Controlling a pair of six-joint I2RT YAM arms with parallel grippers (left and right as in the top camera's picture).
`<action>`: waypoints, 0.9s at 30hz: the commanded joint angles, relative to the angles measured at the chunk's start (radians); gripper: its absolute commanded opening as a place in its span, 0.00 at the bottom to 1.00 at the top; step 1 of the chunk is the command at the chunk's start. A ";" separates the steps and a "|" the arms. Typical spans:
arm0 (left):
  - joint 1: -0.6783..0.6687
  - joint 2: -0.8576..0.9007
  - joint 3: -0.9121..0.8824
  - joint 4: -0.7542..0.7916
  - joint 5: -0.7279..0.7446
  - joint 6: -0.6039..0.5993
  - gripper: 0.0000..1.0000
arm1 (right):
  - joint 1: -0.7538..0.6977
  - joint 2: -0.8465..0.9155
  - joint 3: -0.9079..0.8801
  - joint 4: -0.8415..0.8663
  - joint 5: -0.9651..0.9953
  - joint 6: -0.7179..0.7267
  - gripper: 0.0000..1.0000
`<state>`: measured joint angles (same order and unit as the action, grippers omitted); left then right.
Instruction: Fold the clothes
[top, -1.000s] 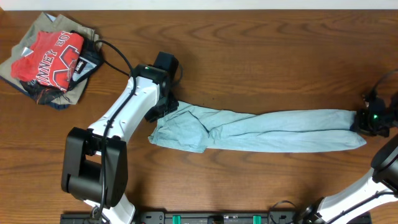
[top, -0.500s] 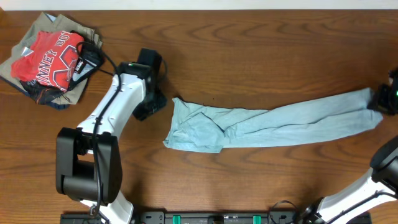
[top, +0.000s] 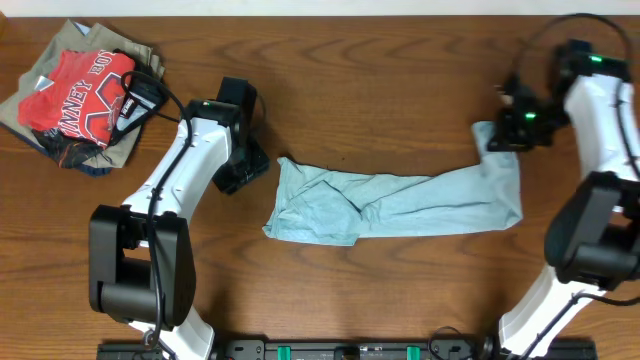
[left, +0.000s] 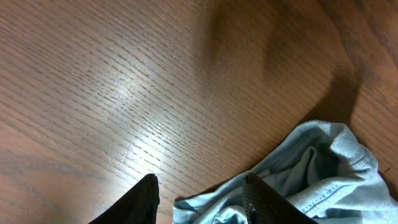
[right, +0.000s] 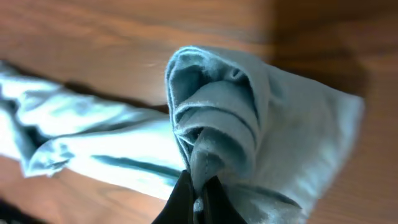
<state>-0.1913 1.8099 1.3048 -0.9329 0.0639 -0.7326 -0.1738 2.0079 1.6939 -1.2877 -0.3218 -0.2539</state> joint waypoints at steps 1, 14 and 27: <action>0.002 -0.007 0.022 -0.001 0.004 0.006 0.45 | 0.087 -0.005 0.004 -0.019 -0.015 -0.003 0.01; 0.002 -0.007 0.022 -0.001 0.004 0.006 0.46 | 0.240 -0.005 0.004 -0.205 0.064 0.037 0.01; 0.002 -0.007 0.022 0.000 0.004 0.006 0.46 | 0.260 -0.005 -0.044 -0.248 0.010 0.059 0.01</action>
<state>-0.1913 1.8099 1.3048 -0.9325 0.0719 -0.7326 0.0616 2.0079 1.6650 -1.5375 -0.2722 -0.2115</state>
